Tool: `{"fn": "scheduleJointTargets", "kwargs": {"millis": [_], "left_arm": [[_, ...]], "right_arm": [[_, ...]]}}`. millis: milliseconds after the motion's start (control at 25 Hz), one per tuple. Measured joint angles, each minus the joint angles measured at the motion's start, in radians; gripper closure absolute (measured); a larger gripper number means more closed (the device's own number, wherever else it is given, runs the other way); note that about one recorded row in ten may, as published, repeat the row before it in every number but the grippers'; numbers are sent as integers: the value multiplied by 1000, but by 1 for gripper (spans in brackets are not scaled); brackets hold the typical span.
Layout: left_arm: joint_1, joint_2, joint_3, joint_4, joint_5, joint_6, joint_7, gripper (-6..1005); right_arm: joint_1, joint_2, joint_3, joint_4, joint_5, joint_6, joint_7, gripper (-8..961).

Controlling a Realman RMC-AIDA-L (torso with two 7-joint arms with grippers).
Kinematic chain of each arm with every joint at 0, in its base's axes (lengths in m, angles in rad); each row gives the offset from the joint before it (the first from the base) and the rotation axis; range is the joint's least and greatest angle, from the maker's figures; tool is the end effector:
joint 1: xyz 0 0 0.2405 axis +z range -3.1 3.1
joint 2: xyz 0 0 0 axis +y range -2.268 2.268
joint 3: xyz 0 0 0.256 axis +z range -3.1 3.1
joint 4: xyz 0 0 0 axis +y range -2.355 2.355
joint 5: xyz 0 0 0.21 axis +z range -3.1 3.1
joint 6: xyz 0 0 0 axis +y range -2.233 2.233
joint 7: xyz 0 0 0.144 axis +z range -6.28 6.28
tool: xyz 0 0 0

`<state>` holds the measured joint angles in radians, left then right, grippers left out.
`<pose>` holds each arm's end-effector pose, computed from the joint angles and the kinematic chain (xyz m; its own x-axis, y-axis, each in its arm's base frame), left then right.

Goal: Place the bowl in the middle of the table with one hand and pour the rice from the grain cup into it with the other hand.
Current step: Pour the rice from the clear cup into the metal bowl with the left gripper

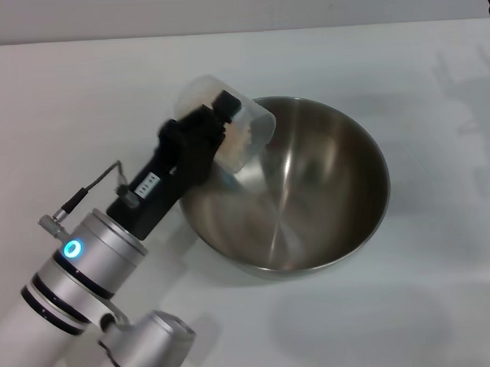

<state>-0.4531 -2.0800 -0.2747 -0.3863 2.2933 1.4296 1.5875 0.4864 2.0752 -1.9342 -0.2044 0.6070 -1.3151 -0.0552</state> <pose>-0.2141 0.2712 -0.0919 0.3870 -0.6871 -0.6149 -0.6309 0.2890 -0.7200 0.2900 0.3567 0.0260 0.7688 0.3268 -0.5496 -0.5684 -0.0443 -0.8215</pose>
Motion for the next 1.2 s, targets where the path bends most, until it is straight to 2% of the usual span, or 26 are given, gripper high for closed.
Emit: {"fn": "scheduleJointTargets", "kwargs": {"millis": [40, 160, 240, 400, 440, 640, 1000, 1120, 1200], "left_arm": [[2, 0, 0, -4, 9, -8, 72, 972], [3, 0, 0, -7, 14, -15, 132, 971], [2, 0, 2, -13, 19, -33, 284, 971], [0, 0, 4, -11, 22, -34, 323, 971], [-1, 0, 4, -4, 57, -34, 388, 971], [0, 0, 1, 6, 109, -37, 435, 972], [-4, 0, -1, 9, 122, -41, 468, 971], [1, 0, -20, 4, 116, -41, 414, 971], [12, 0, -57, -10, 115, -27, 311, 972]], "right_arm": [[2, -1, 0, 3, 0, 0, -1, 269], [5, -2, 0, 8, -1, 0, -1, 269], [11, -4, 0, 19, -1, 1, -1, 269], [14, -4, 0, 23, -1, 0, -8, 269], [16, -4, 0, 23, -1, 1, -27, 269], [24, -3, 0, 23, -1, 1, -51, 269], [26, -1, 0, 24, -1, 14, -52, 269], [26, -1, 0, 23, -1, 16, -52, 269], [26, -1, 0, 23, -1, 16, -52, 269]]}}
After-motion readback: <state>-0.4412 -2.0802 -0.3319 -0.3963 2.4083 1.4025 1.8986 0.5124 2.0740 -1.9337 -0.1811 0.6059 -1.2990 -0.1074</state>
